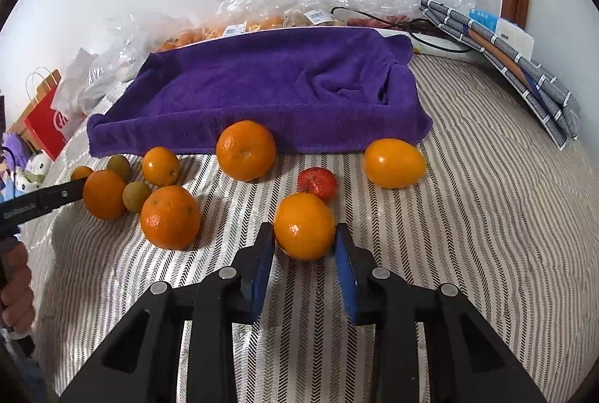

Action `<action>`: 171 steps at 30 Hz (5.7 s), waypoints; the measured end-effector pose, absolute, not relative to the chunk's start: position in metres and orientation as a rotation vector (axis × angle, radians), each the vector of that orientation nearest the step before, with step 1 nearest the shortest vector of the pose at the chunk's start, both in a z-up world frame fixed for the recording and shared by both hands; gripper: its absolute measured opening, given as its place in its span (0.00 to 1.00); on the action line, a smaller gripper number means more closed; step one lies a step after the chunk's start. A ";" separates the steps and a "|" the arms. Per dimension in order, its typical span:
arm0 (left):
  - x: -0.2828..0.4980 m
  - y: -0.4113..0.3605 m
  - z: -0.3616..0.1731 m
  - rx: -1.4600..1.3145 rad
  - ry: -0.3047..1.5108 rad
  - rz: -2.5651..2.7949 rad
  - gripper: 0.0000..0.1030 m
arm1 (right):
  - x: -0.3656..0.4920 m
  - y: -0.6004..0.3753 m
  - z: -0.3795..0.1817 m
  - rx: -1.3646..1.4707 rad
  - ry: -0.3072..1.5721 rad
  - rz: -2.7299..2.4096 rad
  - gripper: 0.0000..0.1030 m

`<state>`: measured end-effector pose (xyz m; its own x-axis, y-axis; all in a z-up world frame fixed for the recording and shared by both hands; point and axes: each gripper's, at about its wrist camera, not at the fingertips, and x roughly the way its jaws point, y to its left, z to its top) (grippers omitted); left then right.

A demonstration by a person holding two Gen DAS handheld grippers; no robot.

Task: Organize fruits
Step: 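Grasp a stemmed orange with the left tool while the right tool grasps another orange, then lift and carry the held oranges over the purple towel with both tools, then lower both oranges onto the purple towel and open both tools, then grasp a large orange with the left tool while the right tool grasps the oval orange fruit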

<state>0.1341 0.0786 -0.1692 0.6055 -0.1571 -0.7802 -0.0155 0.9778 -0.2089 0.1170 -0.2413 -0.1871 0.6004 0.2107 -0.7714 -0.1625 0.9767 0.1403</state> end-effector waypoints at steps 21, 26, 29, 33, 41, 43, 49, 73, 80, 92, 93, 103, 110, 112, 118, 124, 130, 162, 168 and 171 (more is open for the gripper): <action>0.106 0.083 -0.157 -0.232 0.899 -0.094 0.32 | 0.087 -0.254 -0.164 0.051 0.819 0.225 0.31; 0.100 0.078 -0.143 -0.217 0.891 -0.096 0.32 | 0.083 -0.260 -0.150 0.052 0.796 0.211 0.31; 0.099 0.076 -0.135 -0.222 0.887 -0.100 0.32 | 0.084 -0.262 -0.142 0.048 0.786 0.201 0.31; 0.099 0.072 -0.122 -0.209 0.872 -0.110 0.32 | 0.087 -0.264 -0.130 0.041 0.774 0.195 0.31; 0.107 0.068 -0.094 -0.192 0.831 -0.109 0.32 | 0.098 -0.261 -0.109 0.035 0.743 0.182 0.31; 0.112 0.067 -0.088 -0.187 0.825 -0.107 0.32 | 0.103 -0.260 -0.106 0.035 0.745 0.176 0.31; 0.129 0.062 -0.072 -0.175 0.810 -0.108 0.32 | 0.118 -0.260 -0.091 0.051 0.733 0.176 0.31; 0.259 0.038 -0.078 -0.142 0.788 -0.024 0.32 | 0.259 -0.250 -0.104 0.060 0.758 0.204 0.31; 0.289 0.027 -0.117 -0.124 0.859 -0.018 0.32 | 0.290 -0.235 -0.141 0.042 0.814 0.214 0.31; 0.299 0.034 -0.149 -0.116 0.953 -0.010 0.32 | 0.305 -0.227 -0.178 0.020 0.910 0.208 0.31; 0.299 0.034 -0.150 -0.123 0.971 -0.016 0.32 | 0.305 -0.228 -0.179 0.022 0.916 0.206 0.31; 0.299 0.031 -0.158 -0.104 0.987 -0.004 0.32 | 0.309 -0.230 -0.185 0.021 0.941 0.194 0.31; 0.301 0.029 -0.159 -0.081 0.996 0.010 0.32 | 0.309 -0.228 -0.186 0.002 0.936 0.186 0.31; 0.301 0.030 -0.159 -0.085 0.999 0.002 0.32 | 0.308 -0.229 -0.186 0.011 0.939 0.189 0.32; 0.299 0.031 -0.151 -0.097 0.983 -0.003 0.52 | 0.304 -0.234 -0.182 0.038 0.935 0.206 0.68; 0.288 0.027 -0.122 -0.066 0.915 -0.003 0.55 | 0.289 -0.240 -0.157 0.065 0.852 0.199 0.69; 0.262 0.030 -0.090 -0.109 0.855 -0.013 0.55 | 0.261 -0.251 -0.121 0.066 0.765 0.173 0.69; 0.128 0.037 -0.091 -0.112 0.880 -0.020 0.55 | 0.135 -0.308 -0.160 0.107 0.884 0.140 0.53; 0.125 0.042 -0.107 -0.100 0.922 -0.001 0.55 | 0.141 -0.304 -0.172 0.104 0.871 0.170 0.53; 0.122 0.046 -0.112 -0.100 0.933 -0.003 0.56 | 0.152 -0.301 -0.179 0.114 0.884 0.180 0.53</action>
<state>0.1223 0.0461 -0.1124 0.5957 -0.0455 -0.8019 -0.0408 0.9954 -0.0867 0.1521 -0.3009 -0.1795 0.6202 0.2034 -0.7576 -0.1094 0.9788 0.1733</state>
